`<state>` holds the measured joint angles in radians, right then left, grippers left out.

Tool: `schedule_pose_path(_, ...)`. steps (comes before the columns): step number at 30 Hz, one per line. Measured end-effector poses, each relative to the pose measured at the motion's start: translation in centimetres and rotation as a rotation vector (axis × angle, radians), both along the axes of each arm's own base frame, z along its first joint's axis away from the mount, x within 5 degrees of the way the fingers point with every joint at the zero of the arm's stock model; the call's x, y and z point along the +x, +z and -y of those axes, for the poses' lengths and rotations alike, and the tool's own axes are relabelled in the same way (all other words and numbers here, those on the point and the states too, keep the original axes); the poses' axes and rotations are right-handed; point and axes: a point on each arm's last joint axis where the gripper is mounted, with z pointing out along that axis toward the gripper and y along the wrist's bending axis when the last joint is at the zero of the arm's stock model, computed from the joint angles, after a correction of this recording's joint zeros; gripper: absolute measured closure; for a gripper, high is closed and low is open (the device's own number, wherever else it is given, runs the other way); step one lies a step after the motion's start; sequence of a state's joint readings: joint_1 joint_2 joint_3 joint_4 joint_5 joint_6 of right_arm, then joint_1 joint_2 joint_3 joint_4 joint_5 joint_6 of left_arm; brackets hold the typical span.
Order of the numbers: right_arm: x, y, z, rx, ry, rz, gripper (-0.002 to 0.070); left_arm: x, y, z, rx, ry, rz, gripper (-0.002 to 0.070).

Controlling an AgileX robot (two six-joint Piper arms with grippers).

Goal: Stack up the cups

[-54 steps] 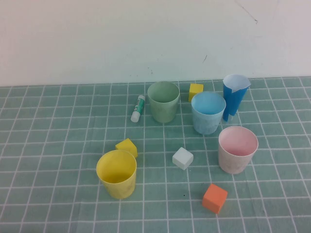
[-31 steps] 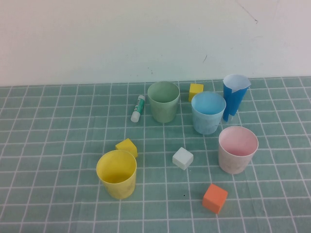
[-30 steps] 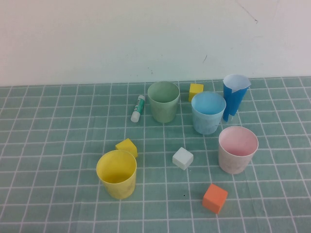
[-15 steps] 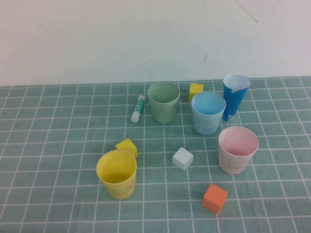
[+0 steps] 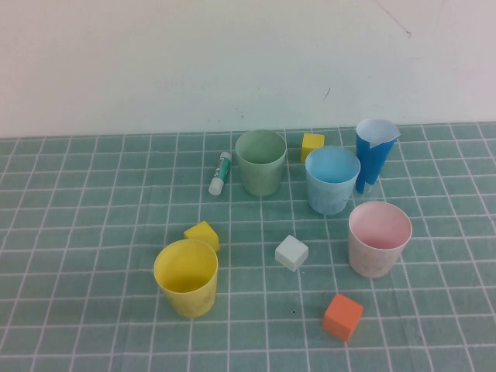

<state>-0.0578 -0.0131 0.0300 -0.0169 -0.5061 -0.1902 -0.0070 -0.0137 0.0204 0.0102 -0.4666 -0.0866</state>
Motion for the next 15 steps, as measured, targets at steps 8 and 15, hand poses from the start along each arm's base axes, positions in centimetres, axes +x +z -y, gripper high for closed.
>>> schedule_pose_path(8, -1.3, 1.8, 0.1, 0.053, 0.02, 0.246, 0.0679, -0.7, 1.1, 0.0, -0.012, -0.009, 0.139, 0.0677)
schedule_pose_path(15, -0.7, 1.4, 0.3, 0.094, 0.025, 0.131, 0.0679, 0.1, 0.5, 0.0, -0.083, -0.037, -0.092, 0.0677)
